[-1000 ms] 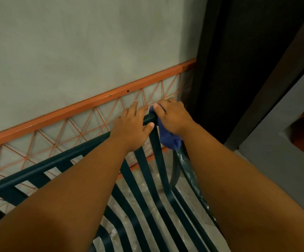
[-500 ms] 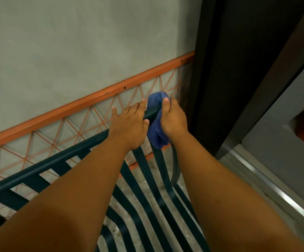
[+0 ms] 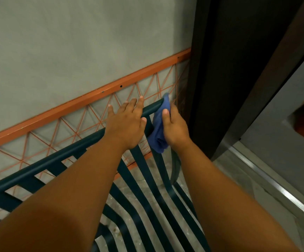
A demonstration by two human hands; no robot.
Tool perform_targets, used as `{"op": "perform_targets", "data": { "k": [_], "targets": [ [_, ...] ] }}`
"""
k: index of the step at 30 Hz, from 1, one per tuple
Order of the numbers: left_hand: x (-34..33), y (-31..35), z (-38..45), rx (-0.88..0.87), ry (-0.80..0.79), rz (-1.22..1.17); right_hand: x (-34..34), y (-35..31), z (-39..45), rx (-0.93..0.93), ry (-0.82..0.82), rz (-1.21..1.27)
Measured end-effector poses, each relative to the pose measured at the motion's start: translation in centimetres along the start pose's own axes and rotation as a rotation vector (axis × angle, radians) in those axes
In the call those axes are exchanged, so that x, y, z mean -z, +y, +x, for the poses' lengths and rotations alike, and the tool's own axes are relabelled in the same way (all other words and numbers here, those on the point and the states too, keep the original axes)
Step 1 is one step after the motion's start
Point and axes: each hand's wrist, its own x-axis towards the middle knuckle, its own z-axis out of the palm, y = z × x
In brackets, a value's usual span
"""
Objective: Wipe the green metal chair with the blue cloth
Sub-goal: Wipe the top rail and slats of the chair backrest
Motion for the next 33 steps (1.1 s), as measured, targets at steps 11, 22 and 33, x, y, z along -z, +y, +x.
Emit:
{"op": "perform_targets", "data": {
  "k": [11, 22, 33],
  "targets": [
    [-0.1, 0.1, -0.2, -0.002, 0.006, 0.012, -3.0, -0.9, -0.1, 0.132, 0.359, -0.471],
    [-0.2, -0.1, -0.2, -0.010, 0.023, -0.009, -0.1, 3.7, -2.2, -0.136, -0.026, -0.379],
    [-0.5, 0.2, -0.1, -0.004, 0.041, 0.018, -0.7, -2.9, 0.1, 0.234, 0.132, -0.105]
  ]
}}
